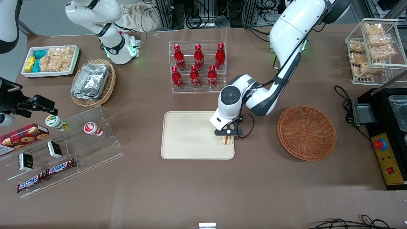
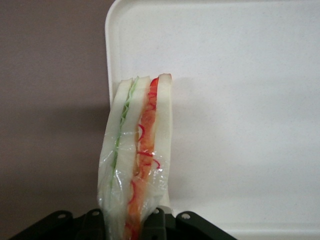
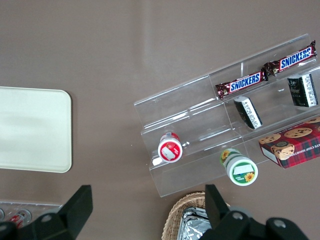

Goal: Place sandwich from basket to tray
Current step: 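Lower the sandwich onto the tray and open the left gripper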

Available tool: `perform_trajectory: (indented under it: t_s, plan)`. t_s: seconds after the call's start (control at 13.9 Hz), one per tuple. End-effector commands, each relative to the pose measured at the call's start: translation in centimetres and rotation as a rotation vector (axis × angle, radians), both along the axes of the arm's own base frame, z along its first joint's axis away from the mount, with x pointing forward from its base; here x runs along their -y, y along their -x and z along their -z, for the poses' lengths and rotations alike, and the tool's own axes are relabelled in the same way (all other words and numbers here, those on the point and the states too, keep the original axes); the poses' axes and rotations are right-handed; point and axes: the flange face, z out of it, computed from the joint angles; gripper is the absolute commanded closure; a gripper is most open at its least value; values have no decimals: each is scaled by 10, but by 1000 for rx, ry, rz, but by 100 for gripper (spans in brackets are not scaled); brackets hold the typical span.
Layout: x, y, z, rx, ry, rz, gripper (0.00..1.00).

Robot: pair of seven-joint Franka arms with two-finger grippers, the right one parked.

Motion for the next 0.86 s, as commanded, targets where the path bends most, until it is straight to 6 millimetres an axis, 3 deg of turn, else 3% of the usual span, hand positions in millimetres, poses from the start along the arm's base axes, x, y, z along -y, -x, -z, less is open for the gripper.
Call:
perform_trajectory:
  t_s: [0.0, 0.07, 0.29, 0.5, 0.79]
  plan:
    - [8, -4, 1, 28, 3, -8, 47]
    - [8, -4, 5, 24, 1, 8, 1]
    - [10, -7, -7, 42, 7, -10, 0]
    - [11, -22, -52, 81, 20, -133, 0]
    - [-13, -56, -139, 114, 3, -108, 0]
